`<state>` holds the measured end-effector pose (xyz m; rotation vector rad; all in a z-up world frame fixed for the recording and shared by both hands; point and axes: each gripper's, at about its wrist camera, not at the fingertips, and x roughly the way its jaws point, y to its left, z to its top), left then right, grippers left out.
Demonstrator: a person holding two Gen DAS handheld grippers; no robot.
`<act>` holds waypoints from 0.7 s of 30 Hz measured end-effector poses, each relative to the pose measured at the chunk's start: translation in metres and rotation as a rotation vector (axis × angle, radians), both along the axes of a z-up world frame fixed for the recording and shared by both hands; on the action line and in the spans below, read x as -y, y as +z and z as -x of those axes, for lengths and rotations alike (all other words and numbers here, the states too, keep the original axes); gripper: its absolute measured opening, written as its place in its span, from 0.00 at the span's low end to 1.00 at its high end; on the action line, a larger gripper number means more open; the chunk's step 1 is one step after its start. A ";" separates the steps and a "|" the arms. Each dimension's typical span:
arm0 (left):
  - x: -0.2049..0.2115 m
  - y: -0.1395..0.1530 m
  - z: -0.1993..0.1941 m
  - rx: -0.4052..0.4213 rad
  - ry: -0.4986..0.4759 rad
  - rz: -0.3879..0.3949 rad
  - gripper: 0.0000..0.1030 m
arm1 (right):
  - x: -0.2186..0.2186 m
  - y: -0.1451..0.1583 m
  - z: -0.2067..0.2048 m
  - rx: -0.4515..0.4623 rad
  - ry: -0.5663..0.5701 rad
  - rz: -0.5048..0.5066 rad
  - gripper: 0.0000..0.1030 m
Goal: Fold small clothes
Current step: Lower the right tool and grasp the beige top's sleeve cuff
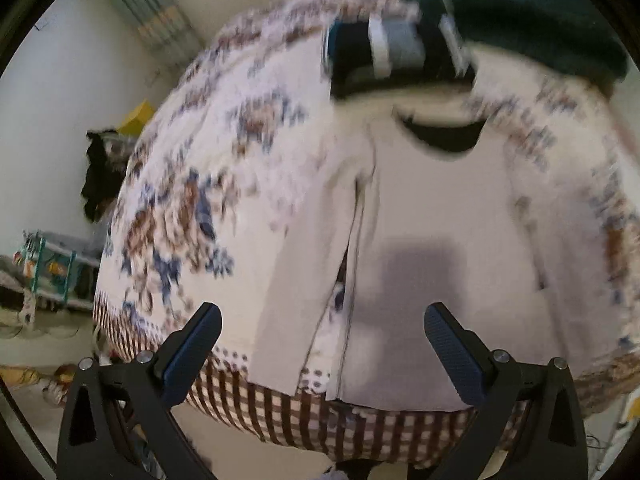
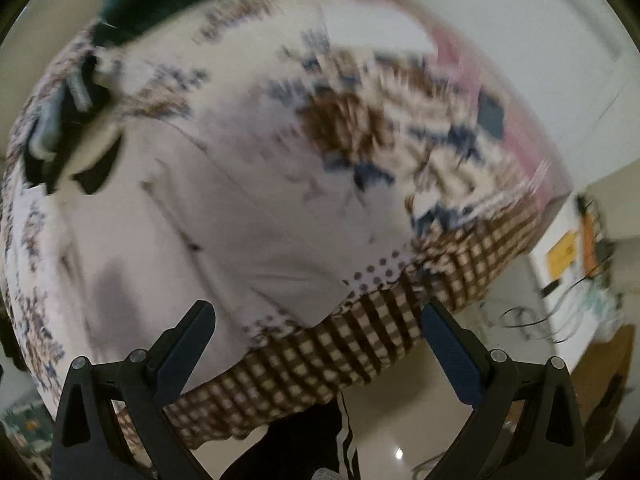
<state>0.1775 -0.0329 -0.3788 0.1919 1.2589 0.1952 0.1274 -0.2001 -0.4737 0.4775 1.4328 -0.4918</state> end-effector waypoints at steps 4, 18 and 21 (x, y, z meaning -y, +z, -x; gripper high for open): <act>0.005 -0.076 -0.002 -0.101 0.067 -0.022 1.00 | 0.034 -0.110 0.010 -0.078 -0.074 -0.130 1.00; 0.043 -0.172 0.013 -0.232 0.033 -0.031 1.00 | 0.036 -0.215 0.049 0.010 -0.261 -0.392 0.07; 0.050 -0.170 0.010 -0.221 0.019 -0.012 1.00 | 0.051 -0.186 0.056 0.061 -0.233 -0.332 0.06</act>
